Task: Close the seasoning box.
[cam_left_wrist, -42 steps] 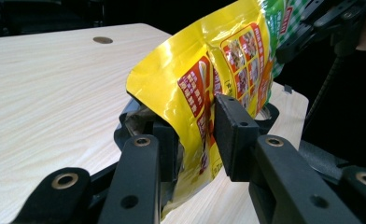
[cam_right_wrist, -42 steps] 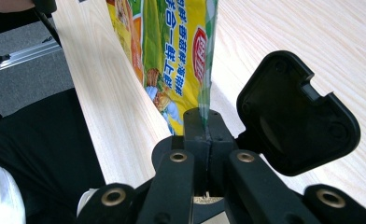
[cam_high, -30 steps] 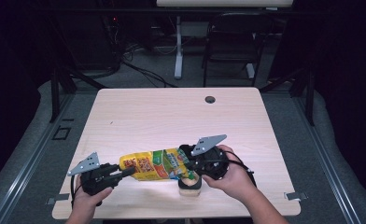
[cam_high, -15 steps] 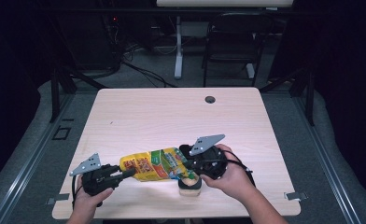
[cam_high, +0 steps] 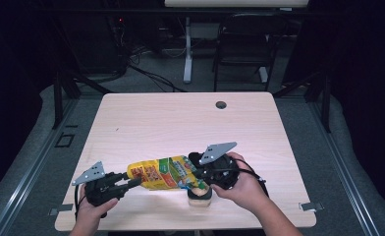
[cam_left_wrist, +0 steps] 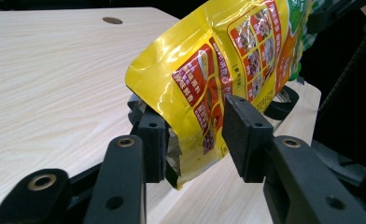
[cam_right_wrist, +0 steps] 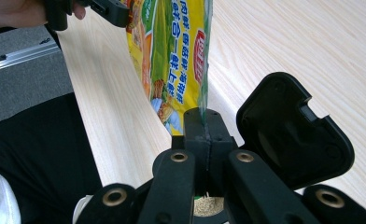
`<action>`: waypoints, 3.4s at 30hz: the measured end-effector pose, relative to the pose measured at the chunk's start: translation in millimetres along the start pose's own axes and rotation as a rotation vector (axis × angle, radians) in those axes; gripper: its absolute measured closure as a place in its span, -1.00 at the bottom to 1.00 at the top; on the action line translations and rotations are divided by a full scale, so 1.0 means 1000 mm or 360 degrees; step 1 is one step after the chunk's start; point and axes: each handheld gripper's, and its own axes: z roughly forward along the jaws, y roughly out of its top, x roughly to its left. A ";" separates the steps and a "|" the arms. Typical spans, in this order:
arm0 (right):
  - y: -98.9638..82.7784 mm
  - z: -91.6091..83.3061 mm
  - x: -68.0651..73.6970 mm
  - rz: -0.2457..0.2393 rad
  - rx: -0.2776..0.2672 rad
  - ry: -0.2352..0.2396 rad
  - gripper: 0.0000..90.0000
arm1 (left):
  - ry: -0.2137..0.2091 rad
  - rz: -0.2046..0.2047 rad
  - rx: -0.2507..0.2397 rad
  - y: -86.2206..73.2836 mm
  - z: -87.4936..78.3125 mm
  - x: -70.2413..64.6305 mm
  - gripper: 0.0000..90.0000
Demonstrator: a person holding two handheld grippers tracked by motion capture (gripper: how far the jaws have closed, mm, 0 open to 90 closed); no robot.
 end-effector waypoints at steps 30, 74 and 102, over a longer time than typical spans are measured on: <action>0.011 0.008 0.001 -0.0013 -0.0004 -0.0006 1.00 | 0.0055 -0.0053 0.0062 -0.007 -0.008 0.017 0.26; 0.020 0.018 0.009 -0.0094 0.0025 -0.0010 1.00 | 0.0152 -0.0100 0.0048 -0.015 -0.020 0.036 0.27; 0.047 0.014 0.017 -0.0182 0.0090 -0.0011 1.00 | 0.0153 -0.0064 0.0043 -0.013 -0.014 0.029 0.27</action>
